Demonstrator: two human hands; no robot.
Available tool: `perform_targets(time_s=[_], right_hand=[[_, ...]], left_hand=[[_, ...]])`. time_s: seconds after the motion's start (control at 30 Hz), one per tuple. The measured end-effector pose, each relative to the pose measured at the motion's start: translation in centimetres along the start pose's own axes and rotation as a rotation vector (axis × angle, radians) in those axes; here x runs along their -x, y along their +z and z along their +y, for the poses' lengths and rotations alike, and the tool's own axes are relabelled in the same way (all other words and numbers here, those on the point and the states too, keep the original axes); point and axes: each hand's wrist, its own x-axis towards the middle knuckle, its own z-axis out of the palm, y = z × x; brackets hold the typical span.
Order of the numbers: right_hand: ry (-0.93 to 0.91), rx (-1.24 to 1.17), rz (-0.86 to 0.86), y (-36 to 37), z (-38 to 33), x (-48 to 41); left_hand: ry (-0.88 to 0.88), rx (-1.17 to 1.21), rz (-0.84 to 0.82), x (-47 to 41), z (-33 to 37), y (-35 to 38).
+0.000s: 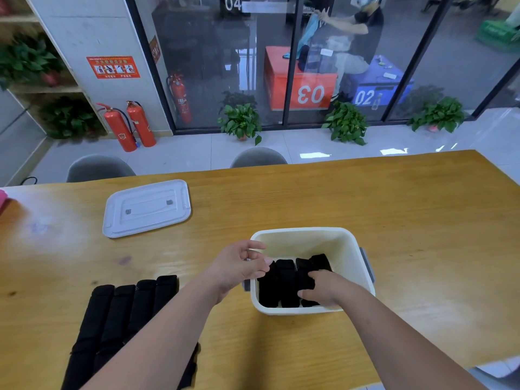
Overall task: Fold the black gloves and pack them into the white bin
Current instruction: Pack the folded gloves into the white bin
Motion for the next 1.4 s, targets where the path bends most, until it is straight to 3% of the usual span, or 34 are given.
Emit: perform_targets(time_s=[0.17,0.4,0.53,0.93,1.17,1.4], right_hand=[[-0.059,-0.093,0.087,-0.9,-0.7,1.6],[-0.213,-0.312,0.402,-4.0,-4.9,4.3],[-0.332,-0.403,0.462,-4.5,-7.9,5.0],[-0.540,-0.441,0.325,0.4,-17.0,5.3],[-0.603,-0.317,0.195,4.0,-19.8,5.7],[-0.593,-0.110,0.071,8.6,-19.5,4.8]], left_hand=[[0.024,0.005,0.043,0.5,-0.3,-0.8],[0.062,-0.085,0.145,1.6,-0.7,-2.6],[0.089,-0.128,0.217,2.6,-1.2,-4.0],[0.030,-0.361,0.463,7.3,-6.5,-9.8],[-0.096,-0.529,0.560,11.2,-12.1,-12.2],[-0.191,-0.623,0.542,12.7,-16.4,-11.4]])
